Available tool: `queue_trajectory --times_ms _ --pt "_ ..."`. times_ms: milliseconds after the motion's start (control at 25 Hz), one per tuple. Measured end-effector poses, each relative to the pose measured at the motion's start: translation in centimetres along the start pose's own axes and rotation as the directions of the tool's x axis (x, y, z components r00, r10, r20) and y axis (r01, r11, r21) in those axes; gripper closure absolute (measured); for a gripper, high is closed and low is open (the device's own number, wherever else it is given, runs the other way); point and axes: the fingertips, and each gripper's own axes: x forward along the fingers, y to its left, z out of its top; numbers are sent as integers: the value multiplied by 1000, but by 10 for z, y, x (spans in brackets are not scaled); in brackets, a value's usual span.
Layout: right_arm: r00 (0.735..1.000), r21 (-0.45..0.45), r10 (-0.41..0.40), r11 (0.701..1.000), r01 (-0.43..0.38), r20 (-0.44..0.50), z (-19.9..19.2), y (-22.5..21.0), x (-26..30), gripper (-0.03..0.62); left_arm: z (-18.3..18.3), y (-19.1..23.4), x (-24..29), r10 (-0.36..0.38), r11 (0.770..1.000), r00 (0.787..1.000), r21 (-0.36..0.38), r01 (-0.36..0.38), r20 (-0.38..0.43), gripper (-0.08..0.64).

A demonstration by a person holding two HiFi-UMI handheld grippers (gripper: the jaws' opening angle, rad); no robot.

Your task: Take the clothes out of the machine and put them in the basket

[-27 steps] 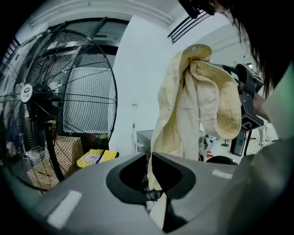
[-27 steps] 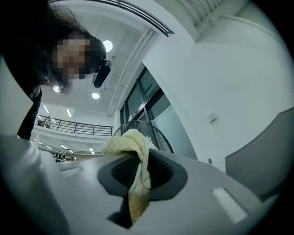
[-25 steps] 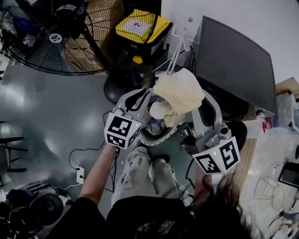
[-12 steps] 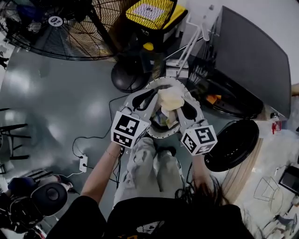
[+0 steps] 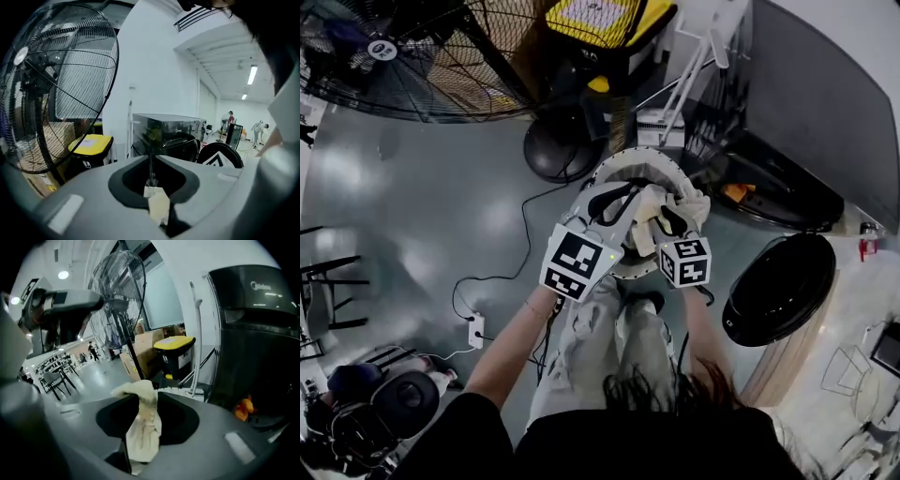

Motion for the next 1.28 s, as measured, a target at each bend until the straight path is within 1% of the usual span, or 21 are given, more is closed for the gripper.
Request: queue_trajectory --times_ms 80,160,240,360,440,640,880,1120,1280 --pt "998 -13 -19 1000 18 -52 -18 -6 2 446 -2 -5 7 -22 1000 1000 7 22 -4 522" --pt "996 -12 -24 1000 23 -81 -30 -8 0 442 -2 -9 12 -40 999 999 13 40 -8 522" --pt "994 -10 -24 1000 23 -104 -41 -8 -3 418 -2 -12 16 -54 998 998 20 54 -13 522" --pt "989 -31 -39 999 34 -144 -53 -10 -8 364 -2 -16 22 -71 997 997 29 71 -20 522" --pt "987 -30 -55 998 51 -152 -56 -14 -14 359 0 -19 25 -82 996 996 34 82 -23 522" --pt "993 43 -90 995 94 -82 -46 -25 -33 359 5 -27 32 -104 994 994 45 105 -19 522" --pt "990 85 -144 986 143 10 -24 -39 -52 364 8 -45 43 -147 988 989 44 148 -15 522" --pt "969 156 -220 967 202 112 -7 -65 -83 386 7 -71 58 -214 975 977 58 215 -22 522" --pt "948 207 -275 948 240 161 -5 -94 -106 400 2 -94 75 -265 963 963 43 267 -40 522"
